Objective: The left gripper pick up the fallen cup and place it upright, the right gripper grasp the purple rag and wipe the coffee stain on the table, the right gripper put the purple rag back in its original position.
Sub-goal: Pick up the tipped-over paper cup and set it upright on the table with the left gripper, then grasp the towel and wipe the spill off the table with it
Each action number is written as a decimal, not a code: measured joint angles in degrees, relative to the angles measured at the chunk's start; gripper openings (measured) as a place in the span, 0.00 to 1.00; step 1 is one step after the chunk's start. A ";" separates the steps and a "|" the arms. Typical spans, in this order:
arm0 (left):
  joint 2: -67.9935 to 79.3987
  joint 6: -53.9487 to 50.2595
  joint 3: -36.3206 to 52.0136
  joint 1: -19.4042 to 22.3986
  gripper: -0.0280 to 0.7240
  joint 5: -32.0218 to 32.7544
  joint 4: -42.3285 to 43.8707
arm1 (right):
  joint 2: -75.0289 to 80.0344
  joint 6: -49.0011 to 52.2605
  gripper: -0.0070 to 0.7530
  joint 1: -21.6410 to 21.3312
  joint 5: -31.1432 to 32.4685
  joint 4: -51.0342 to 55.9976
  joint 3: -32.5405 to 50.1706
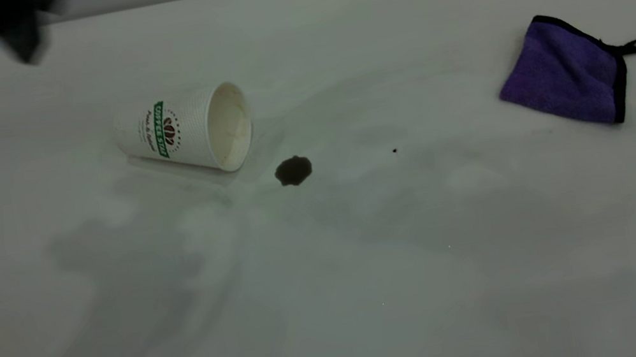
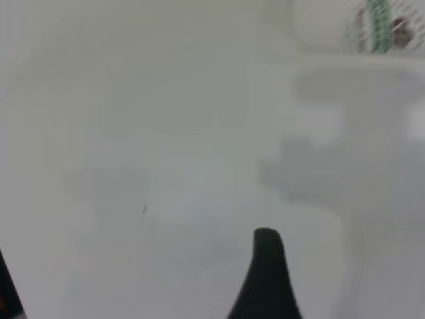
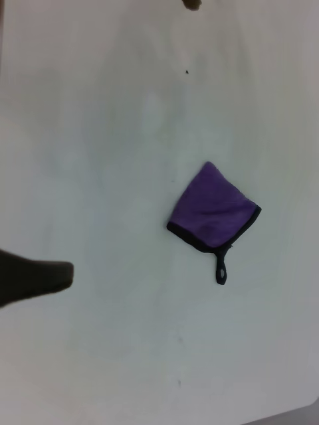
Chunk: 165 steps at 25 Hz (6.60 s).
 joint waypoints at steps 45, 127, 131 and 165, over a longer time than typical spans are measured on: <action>45.79 -8.82 -34.65 -8.23 0.07 12.03 33.32 | 0.00 0.00 0.78 0.00 0.00 0.00 0.00; -22.04 16.62 -11.31 16.89 0.77 23.30 -14.99 | 0.00 0.00 0.78 0.00 0.00 0.00 0.00; -25.71 15.52 -11.09 16.93 0.77 24.84 -15.16 | 0.00 0.00 0.78 0.00 0.00 0.00 0.00; -93.90 37.11 33.49 33.13 0.77 22.66 -37.00 | 0.00 0.00 0.78 0.00 0.00 0.00 0.00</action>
